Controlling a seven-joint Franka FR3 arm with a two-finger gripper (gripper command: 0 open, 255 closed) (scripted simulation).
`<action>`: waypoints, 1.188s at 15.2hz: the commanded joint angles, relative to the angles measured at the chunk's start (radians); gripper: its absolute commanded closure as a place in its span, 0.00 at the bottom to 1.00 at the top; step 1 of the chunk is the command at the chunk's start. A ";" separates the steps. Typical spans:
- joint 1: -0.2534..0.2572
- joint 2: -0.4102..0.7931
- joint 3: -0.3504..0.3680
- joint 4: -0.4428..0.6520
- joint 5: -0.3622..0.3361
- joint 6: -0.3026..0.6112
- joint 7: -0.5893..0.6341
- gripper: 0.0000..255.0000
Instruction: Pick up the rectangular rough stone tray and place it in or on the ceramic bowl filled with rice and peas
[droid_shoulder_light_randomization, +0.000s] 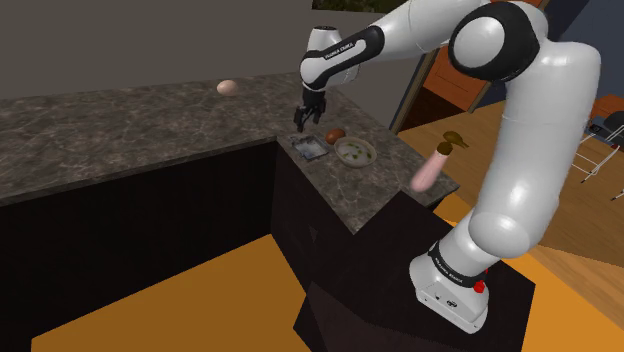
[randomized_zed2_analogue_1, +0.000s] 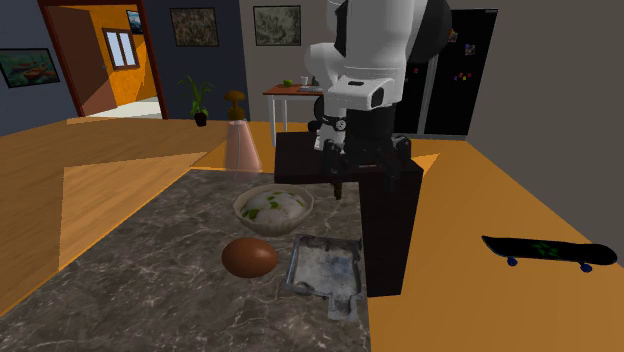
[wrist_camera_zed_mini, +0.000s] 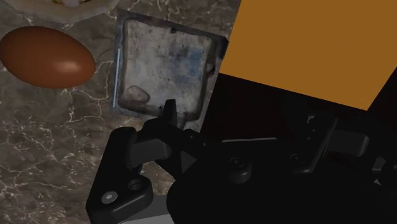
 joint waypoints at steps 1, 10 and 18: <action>-0.005 0.082 -0.003 0.083 0.000 -0.008 -0.005 0.00; -0.029 0.489 -0.011 0.561 0.002 -0.106 -0.018 0.00; -0.034 0.617 -0.012 0.675 0.003 -0.096 -0.020 0.00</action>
